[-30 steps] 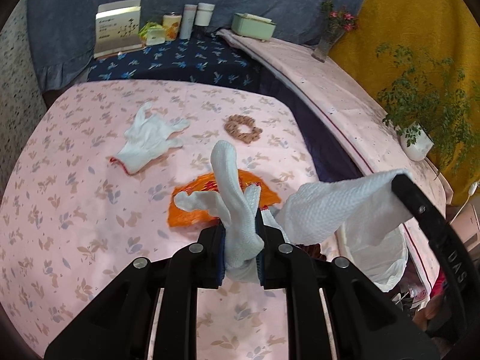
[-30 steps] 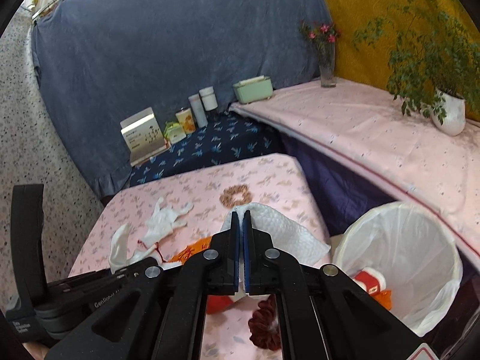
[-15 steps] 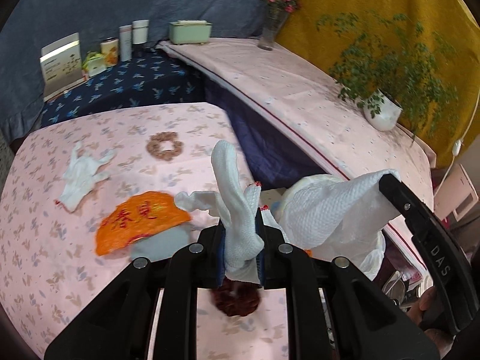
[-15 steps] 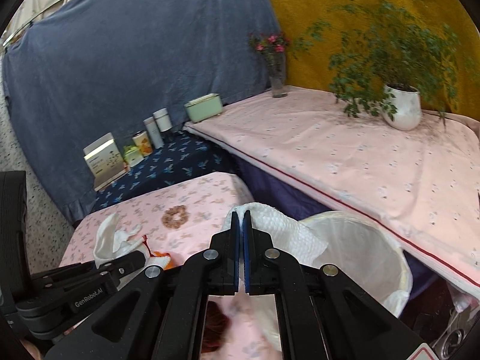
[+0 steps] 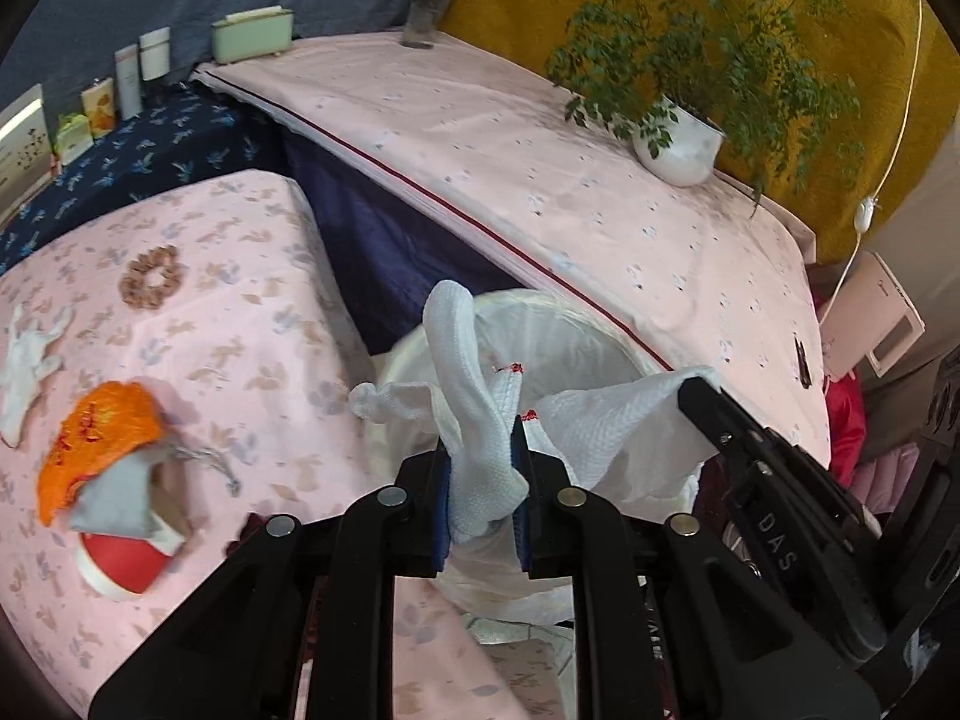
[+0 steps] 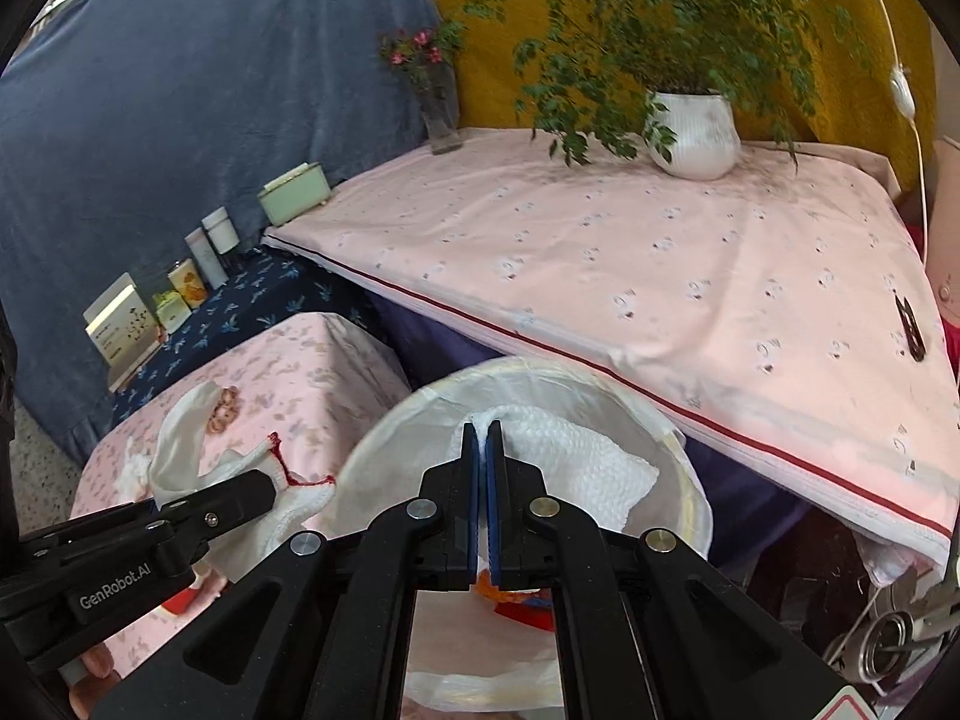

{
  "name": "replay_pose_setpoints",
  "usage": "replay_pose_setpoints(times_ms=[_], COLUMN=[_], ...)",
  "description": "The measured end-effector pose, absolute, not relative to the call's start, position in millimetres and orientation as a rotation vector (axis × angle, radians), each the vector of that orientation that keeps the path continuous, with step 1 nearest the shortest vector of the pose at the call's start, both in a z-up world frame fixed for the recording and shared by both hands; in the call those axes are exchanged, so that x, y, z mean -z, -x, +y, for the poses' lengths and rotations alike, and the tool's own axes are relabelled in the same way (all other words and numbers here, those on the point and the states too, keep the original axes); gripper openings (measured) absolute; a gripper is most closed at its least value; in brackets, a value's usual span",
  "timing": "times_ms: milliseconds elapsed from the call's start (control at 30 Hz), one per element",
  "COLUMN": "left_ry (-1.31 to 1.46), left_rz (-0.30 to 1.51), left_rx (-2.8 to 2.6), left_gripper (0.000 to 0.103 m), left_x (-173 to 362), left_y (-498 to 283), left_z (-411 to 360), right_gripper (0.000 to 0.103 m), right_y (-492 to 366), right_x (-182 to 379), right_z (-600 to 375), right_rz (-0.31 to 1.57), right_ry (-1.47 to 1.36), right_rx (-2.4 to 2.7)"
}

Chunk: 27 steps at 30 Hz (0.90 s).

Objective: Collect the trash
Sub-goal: 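Carry the glove and wipe over the bin and open both tools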

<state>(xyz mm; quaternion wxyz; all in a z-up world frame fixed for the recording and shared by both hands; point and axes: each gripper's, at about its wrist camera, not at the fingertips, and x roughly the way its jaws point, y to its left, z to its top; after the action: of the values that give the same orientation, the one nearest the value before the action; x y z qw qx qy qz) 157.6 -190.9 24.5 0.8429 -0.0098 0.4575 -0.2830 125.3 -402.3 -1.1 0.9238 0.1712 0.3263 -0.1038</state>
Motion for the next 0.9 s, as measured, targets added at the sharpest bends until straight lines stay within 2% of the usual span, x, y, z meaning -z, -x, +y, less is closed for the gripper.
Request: replay_pose_setpoints(times_ms=[100,167,233,300,333,500,800,900], left_ry=[0.036,0.037,0.029,0.019,0.016,0.029,0.024,0.034], left_rz=[0.976,0.969,0.947,0.929,0.925,0.925,0.889,0.884], left_rx=[0.622,0.607,0.579,0.561,0.552,0.522,0.446,0.419], left_gripper=[0.017,0.029,0.054,0.064,0.067,0.069,0.071,0.072], left_x=[-17.5,-15.1,-14.9,-15.9,-16.3,-18.2,-22.4,-22.2], left_y=[-156.3,-155.9,-154.2,-153.0,-153.2,-156.1,-151.9,-153.8], left_z=[-201.3,-205.8,-206.9,-205.6,-204.2,-195.0,-163.5,-147.0], right_gripper=[0.004,0.008,0.015,0.028,0.029,0.040,0.052,0.053], right_y=[-123.0,-120.6,-117.5,-115.1,-114.2,-109.8,-102.9,-102.6], right_x=[7.4,8.7,8.6,7.9,7.0,2.9,-2.5,-3.9], right_z=[-408.8,-411.3,-414.1,-417.6,-419.0,-416.7,-383.5,-370.3], right_rz=[0.681,0.680,0.675,0.668,0.664,0.652,0.646,0.649], right_ry=[-0.350,-0.349,-0.349,-0.356,-0.359,-0.364,-0.335,-0.322], right_rx=[0.224,0.238,0.252,0.257,0.257,0.248,0.193,0.174])
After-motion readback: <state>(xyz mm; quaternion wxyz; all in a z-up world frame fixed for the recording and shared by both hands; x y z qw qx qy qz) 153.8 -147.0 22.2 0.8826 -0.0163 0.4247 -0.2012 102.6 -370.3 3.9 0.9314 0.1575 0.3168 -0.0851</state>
